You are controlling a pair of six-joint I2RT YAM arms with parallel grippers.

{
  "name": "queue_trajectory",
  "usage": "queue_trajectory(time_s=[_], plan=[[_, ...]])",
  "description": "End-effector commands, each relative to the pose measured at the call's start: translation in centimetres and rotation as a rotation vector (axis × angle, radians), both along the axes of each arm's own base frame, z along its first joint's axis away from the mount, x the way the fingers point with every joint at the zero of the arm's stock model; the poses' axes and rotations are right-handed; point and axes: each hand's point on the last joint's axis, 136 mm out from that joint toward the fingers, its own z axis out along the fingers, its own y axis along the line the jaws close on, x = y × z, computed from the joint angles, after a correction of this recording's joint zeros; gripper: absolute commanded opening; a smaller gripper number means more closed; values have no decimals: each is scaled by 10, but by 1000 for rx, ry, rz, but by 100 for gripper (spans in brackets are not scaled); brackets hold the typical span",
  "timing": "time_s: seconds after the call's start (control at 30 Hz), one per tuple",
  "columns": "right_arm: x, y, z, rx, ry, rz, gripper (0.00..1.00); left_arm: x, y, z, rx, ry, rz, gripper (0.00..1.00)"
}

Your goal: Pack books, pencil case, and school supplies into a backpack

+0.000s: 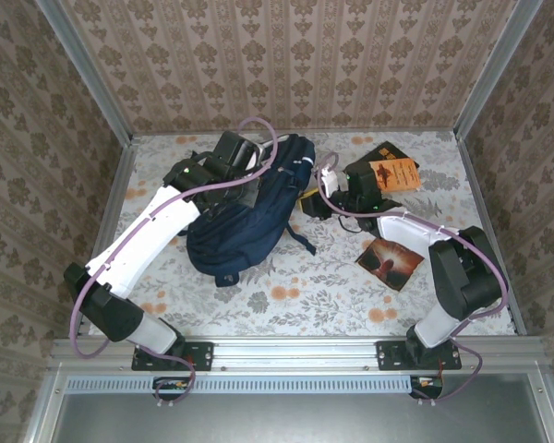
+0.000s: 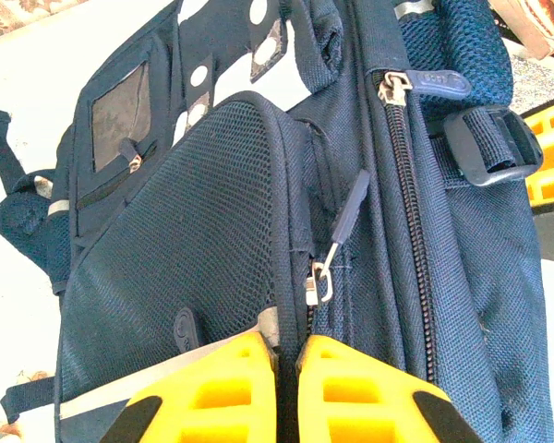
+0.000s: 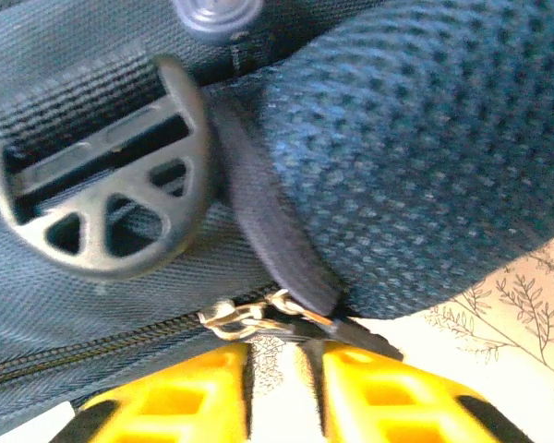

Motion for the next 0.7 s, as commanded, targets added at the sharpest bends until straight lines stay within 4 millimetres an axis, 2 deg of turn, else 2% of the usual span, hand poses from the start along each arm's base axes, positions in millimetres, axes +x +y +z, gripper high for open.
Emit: queue_trajectory(time_s=[0.0,0.03,0.13,0.27,0.4,0.47,0.67], plan=[[9,3,14,-12,-89,10,15,4,-3,39,-104,-114,-1,0],[8,3,17,-13,-100,16,10,4,-2,39,-102,-116,3,0],[-1,3,20,-12,-98,52,4,5,1,38,-97,-117,21,0],[-12,-2,18,20,-69,84,3,6,6,38,-100,-122,40,0],[-18,-4,12,45,-34,95,14,6,9,40,-111,-123,43,0],[-19,-2,8,51,-6,109,23,5,10,40,-116,-122,43,0],[-22,9,0,62,27,134,39,5,9,40,-131,-117,43,0]])
